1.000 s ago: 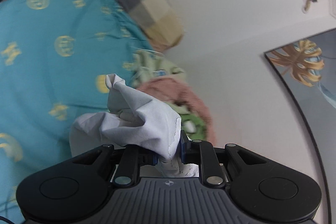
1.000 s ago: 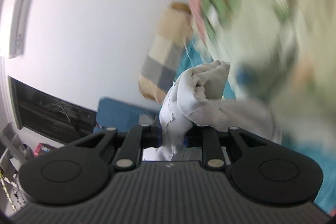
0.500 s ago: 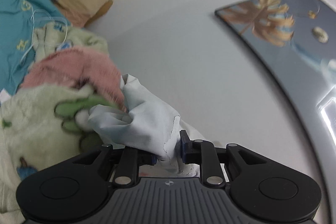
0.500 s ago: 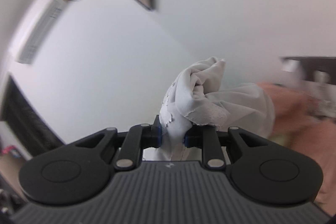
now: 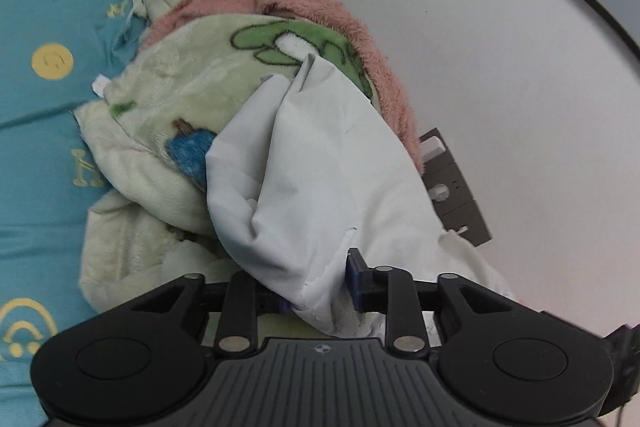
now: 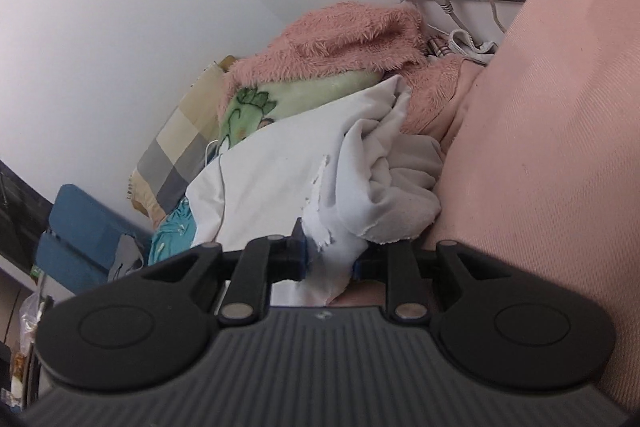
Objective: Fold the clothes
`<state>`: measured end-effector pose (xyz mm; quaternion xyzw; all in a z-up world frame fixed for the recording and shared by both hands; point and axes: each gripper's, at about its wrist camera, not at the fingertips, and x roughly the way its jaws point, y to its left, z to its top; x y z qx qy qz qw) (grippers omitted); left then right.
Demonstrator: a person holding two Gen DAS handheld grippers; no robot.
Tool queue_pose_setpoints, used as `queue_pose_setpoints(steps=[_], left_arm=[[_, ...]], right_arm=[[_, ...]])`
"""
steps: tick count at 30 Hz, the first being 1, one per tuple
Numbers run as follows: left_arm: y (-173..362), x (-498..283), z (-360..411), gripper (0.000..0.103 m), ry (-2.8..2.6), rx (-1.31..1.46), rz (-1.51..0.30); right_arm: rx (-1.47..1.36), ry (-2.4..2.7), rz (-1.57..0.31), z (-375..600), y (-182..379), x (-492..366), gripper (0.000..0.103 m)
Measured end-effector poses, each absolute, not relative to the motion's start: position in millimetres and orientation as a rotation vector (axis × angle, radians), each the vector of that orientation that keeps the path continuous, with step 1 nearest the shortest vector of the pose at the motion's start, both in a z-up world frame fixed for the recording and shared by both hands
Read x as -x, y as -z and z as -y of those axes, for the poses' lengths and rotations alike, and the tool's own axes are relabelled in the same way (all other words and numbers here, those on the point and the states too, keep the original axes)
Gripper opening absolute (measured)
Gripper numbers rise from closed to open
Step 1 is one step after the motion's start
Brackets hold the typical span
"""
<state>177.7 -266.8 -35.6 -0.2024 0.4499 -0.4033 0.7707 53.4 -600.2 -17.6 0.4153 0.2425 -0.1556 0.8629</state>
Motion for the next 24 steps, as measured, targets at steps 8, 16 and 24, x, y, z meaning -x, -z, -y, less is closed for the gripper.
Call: queue_pose_setpoints(steps=[8, 16, 24], left_arm=[[-35, -132, 249, 0.103, 0.809, 0.145, -0.781], [-102, -56, 190, 0.103, 0.755, 0.069, -0.589], [-129, 23, 141, 0.103, 0.651, 0.011, -0.444]], right_arm=[[-0.748, 0.371, -0.512, 565, -29, -18, 0.071], [-0.504, 0.355, -0.434, 497, -88, 30, 0.082], [-0.43, 0.283, -0.38, 431, -105, 76, 0.082]])
